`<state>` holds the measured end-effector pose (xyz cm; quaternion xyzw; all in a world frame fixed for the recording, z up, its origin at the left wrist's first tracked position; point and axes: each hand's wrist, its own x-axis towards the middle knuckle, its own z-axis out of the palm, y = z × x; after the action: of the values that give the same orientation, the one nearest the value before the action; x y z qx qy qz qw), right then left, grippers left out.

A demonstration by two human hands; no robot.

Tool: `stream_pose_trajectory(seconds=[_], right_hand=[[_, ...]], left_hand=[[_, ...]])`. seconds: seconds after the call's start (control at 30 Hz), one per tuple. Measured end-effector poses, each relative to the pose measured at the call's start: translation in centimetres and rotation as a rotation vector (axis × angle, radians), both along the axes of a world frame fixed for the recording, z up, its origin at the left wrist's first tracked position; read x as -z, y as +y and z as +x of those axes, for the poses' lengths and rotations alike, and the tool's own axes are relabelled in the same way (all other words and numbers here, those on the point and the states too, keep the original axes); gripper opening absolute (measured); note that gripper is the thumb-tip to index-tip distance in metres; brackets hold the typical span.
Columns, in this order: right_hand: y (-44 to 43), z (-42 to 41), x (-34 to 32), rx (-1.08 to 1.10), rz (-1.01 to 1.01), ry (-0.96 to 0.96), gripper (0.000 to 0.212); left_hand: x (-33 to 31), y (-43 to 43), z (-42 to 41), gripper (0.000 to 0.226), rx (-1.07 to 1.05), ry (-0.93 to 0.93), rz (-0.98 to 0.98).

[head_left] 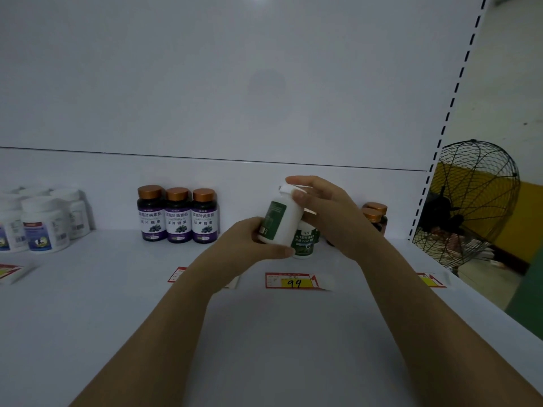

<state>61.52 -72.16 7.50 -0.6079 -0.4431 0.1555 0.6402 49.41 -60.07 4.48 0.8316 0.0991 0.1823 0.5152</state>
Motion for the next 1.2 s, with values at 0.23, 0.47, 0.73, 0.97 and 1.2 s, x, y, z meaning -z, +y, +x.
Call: stream_pose_trajectory(seconds=[0.23,0.47,0.73,0.97,1.2], right_hand=[[0.6,-0.4,0.2,0.149,-0.046,-0.108,0.023],[-0.3,0.2,-0.3,-0.075,0.050,0.078,0.026],[0.1,0.1,0.2,0.026,0.006,-0.001,0.024],[-0.3,0.3,0.0,-0.071,0.014,0.085,0.026],[-0.2,-0.1,0.0,-0.016,-0.019,-0.004,0.032]], left_hand=[[0.4,-0.1,0.3,0.054,-0.117,-0.067,0.055],[0.1,-0.2,0.1,0.035,0.043,-0.041,-0.047],[0.3,-0.2,0.4,0.051,-0.072,-0.065,-0.005],[0.2,-0.2,0.2,0.038,0.003,-0.030,-0.040],[0.6,0.2,0.5,0.041,-0.004,-0.045,-0.025]])
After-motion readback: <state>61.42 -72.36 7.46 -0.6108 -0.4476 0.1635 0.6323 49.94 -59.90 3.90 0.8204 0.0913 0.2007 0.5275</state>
